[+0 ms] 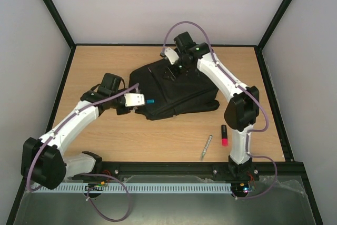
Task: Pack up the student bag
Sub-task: Place the stationery in the student bag.
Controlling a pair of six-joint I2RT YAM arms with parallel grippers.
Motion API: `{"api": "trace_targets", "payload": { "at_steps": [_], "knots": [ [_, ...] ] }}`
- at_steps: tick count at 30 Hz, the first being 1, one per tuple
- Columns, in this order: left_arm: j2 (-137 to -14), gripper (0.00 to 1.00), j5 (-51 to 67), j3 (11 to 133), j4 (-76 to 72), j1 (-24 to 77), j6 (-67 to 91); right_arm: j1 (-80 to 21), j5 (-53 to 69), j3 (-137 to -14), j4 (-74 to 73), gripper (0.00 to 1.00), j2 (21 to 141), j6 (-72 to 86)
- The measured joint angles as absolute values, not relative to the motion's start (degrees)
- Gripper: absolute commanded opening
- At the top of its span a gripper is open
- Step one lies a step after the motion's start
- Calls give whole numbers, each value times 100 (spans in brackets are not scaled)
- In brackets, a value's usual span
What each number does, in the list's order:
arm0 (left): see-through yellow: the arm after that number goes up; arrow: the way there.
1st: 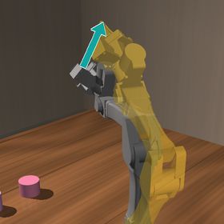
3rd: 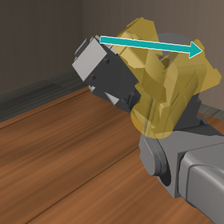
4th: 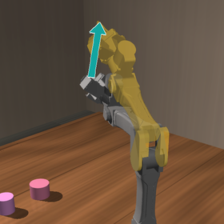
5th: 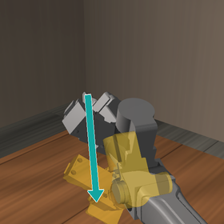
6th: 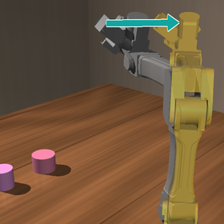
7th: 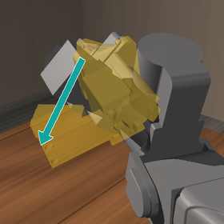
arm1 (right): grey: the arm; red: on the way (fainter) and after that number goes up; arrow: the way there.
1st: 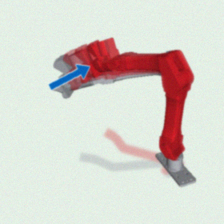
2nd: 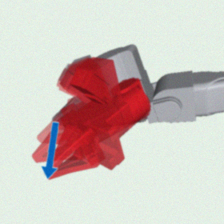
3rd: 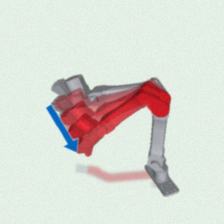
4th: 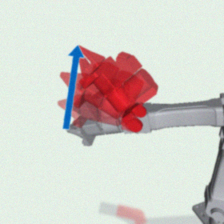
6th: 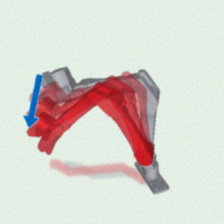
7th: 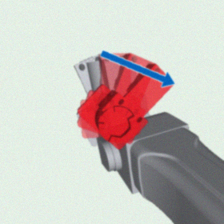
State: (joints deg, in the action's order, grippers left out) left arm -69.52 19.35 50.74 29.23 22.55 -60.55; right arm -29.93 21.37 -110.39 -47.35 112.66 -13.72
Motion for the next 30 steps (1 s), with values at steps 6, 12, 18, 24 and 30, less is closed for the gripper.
{"api": "trace_targets", "payload": {
  "at_steps": [6,12,18,24,30],
  "knots": [
    [-7054,2,2147,5118,3487,1586,-5140,-3242,1507,-11522,-4364,52,11876,-1066],
    [-7360,2,2753,5293,3616,934,-4230,-3406,947,-11579,-4285,56,12416,-1048],
    [-8149,2,3839,5819,3551,399,-3063,-3505,714,-11590,-4165,64,12529,-1044],
    [-8792,2,4665,6222,3640,388,-2287,-3677,292,-11651,-4060,52,12739,-1017],
    [-9236,2,4971,6403,3651,349,-1774,-3745,-287,-11651,-3957,11,12822,-969]
  ]
}}
